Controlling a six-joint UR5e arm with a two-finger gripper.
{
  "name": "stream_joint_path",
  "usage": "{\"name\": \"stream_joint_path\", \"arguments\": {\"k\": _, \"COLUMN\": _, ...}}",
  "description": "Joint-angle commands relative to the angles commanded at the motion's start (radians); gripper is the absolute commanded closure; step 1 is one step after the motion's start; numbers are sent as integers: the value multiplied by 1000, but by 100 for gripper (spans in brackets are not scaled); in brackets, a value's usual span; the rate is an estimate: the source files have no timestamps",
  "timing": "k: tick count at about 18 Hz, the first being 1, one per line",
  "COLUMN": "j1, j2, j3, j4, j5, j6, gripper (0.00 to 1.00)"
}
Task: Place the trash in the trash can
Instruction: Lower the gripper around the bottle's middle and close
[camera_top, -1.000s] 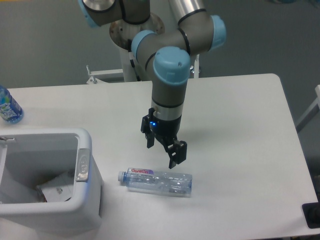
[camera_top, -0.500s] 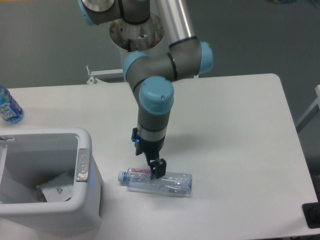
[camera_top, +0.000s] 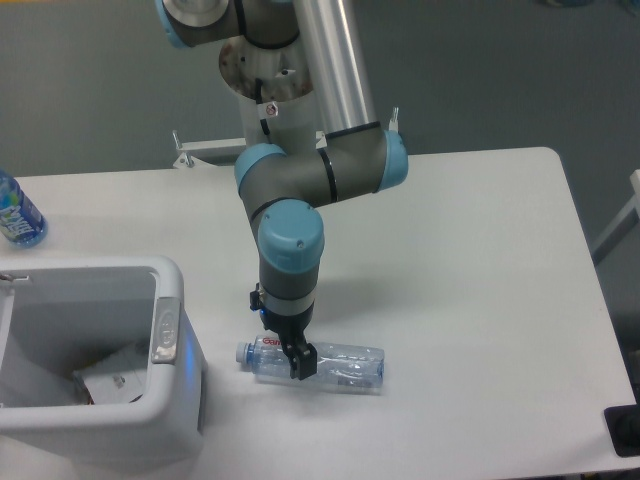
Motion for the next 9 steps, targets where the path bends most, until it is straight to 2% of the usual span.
{"name": "stream_joint_path", "arguments": {"k": 8, "j1": -14, "j2": -29, "j3": 14, "j4": 0, "j5": 29, "j6": -35, "gripper": 0}}
{"name": "stream_joint_path", "arguments": {"k": 9, "j1": -20, "j2": -29, "j3": 15, "j4": 0, "j5": 29, "j6": -43, "gripper": 5}}
